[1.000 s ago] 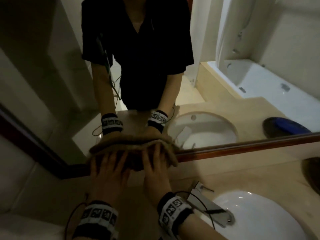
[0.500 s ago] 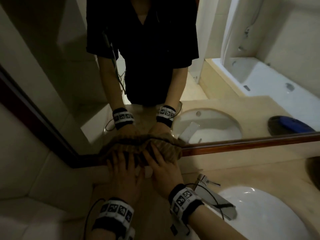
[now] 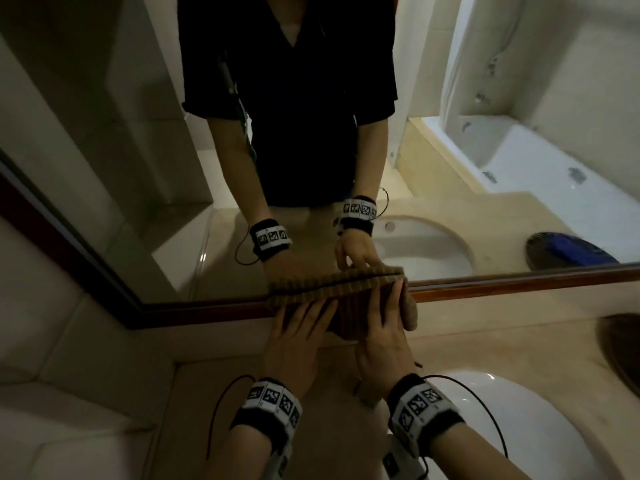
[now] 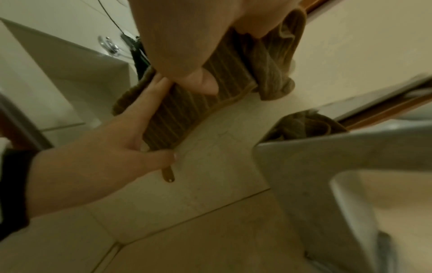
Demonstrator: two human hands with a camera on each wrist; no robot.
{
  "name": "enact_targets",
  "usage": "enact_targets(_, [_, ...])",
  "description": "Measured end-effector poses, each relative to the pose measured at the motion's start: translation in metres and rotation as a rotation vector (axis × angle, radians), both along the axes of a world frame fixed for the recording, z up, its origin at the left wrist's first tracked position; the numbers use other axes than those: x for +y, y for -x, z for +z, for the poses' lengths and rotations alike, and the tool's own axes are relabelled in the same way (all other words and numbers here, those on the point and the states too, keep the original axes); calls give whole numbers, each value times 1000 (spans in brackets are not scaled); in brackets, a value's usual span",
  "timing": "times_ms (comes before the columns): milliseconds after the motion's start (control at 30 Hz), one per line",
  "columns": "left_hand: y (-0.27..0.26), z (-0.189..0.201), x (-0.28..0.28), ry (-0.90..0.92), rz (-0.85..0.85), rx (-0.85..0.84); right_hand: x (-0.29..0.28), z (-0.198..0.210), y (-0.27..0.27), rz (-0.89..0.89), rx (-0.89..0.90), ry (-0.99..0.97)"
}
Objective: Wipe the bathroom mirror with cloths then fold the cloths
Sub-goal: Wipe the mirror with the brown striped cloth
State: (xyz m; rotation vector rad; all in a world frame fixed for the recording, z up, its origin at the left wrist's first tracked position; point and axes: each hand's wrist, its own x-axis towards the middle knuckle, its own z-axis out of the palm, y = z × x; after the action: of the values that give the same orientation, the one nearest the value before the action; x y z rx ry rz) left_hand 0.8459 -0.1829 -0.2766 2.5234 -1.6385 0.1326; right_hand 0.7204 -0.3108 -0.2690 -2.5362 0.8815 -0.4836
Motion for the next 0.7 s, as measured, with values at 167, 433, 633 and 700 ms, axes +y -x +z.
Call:
enact_targets(167, [-13, 10, 28, -5, 55, 18, 19, 4, -10, 70, 20, 47])
enact_targets(433, [11, 1, 82, -36, 146, 175, 72, -9, -6, 259, 86, 201])
enact_targets(633, [70, -44, 144, -473, 159, 411, 118, -34, 47, 473, 767, -123])
enact_targets(700, [87, -52, 156, -552, 145, 444, 128, -43, 66, 502, 877, -162])
